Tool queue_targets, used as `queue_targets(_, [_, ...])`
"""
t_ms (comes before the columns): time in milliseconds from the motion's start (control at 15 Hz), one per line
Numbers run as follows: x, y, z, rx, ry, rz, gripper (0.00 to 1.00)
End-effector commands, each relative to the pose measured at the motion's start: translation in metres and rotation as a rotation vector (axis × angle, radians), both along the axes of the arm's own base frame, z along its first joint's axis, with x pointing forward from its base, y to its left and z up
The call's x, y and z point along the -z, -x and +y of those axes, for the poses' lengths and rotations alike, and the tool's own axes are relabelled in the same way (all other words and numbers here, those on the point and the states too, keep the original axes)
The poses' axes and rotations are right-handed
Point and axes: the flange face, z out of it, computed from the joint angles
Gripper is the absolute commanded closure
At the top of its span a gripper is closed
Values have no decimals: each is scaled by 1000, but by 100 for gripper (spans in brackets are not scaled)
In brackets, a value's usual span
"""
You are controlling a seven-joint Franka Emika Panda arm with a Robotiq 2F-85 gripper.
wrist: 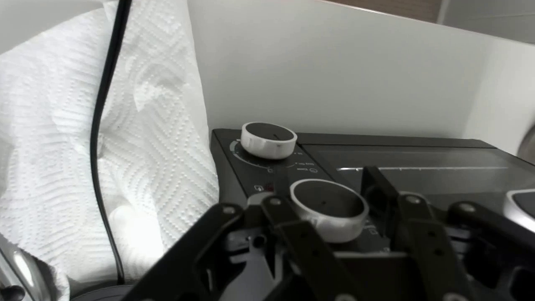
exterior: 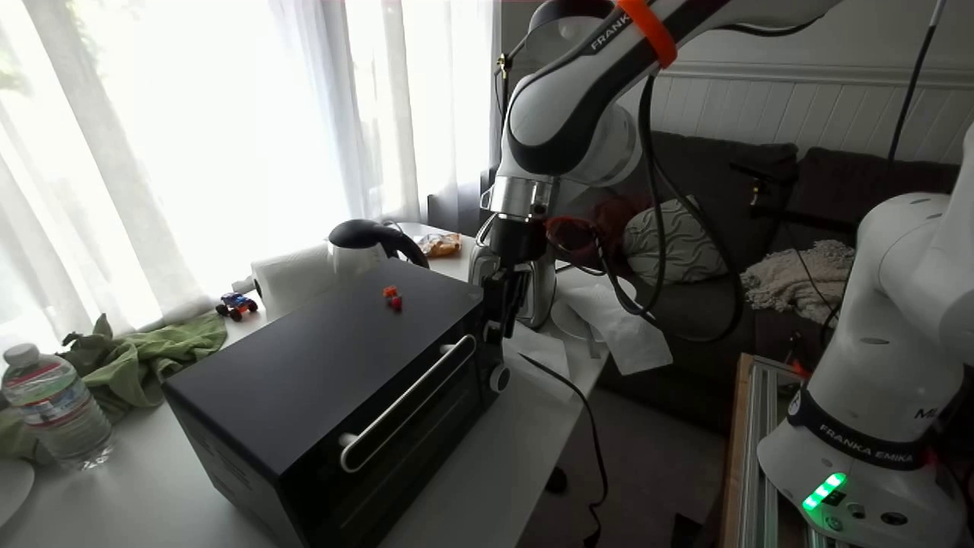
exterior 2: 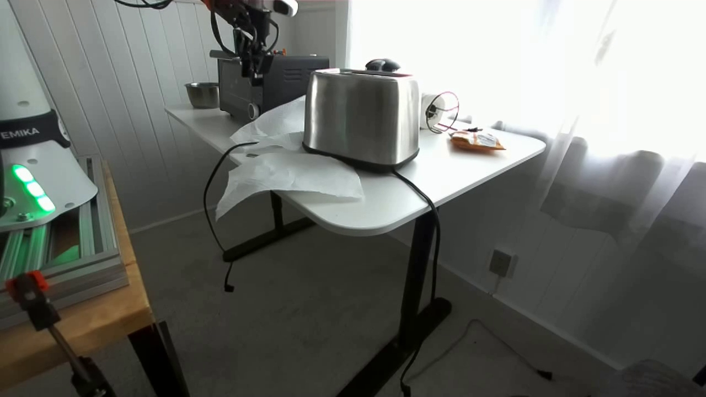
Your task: Twist the knob on the mini oven
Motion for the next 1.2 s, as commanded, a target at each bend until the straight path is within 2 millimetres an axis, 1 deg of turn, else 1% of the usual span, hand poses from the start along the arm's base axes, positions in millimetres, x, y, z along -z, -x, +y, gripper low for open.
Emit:
queue_targets(0, [17, -12, -9, -10, -155, -17, 78])
queue_targets(533, [40, -15, -40, 2, -433, 18, 78])
queue_targets(800, [50, -17, -49, 27, -534, 54, 78])
queue_targets(1133, [58, -19, -56, 60, -606, 93, 78])
